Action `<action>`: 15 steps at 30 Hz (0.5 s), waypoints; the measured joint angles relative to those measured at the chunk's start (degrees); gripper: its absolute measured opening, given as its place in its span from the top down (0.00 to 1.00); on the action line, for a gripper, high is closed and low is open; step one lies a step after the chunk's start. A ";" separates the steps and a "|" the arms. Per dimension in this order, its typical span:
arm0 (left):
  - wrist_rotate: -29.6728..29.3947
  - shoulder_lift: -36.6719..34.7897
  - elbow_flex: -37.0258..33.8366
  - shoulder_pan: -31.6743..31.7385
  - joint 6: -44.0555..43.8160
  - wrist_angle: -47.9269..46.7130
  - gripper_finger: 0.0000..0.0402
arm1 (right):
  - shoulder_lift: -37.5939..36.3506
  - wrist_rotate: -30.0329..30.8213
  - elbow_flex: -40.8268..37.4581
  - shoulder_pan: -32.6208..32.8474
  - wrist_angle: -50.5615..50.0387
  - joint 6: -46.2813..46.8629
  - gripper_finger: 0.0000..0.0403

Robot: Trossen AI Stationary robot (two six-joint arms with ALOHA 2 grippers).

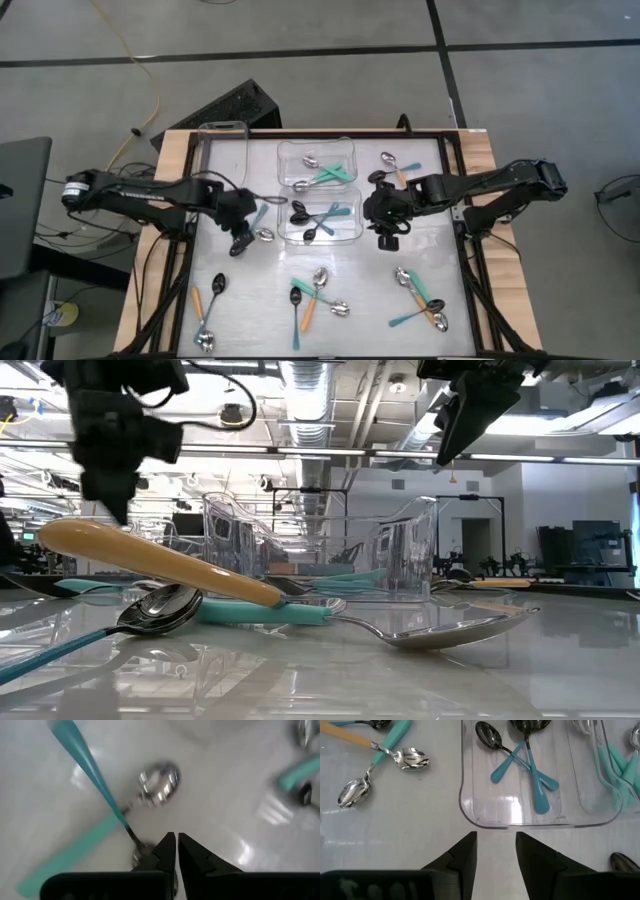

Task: Sort silverware by color (type)
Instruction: Put the blue spoon into the bottom transparent bin

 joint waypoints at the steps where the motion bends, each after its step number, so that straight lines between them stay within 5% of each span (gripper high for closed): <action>1: 0.19 0.48 -0.61 -0.46 -0.62 0.09 0.97 | 0.00 0.01 0.00 0.00 0.01 -0.03 0.61; 15: -3.64 9.82 -6.58 -2.08 -7.77 5.76 0.56 | 0.00 0.02 0.00 -0.02 0.78 -0.20 0.61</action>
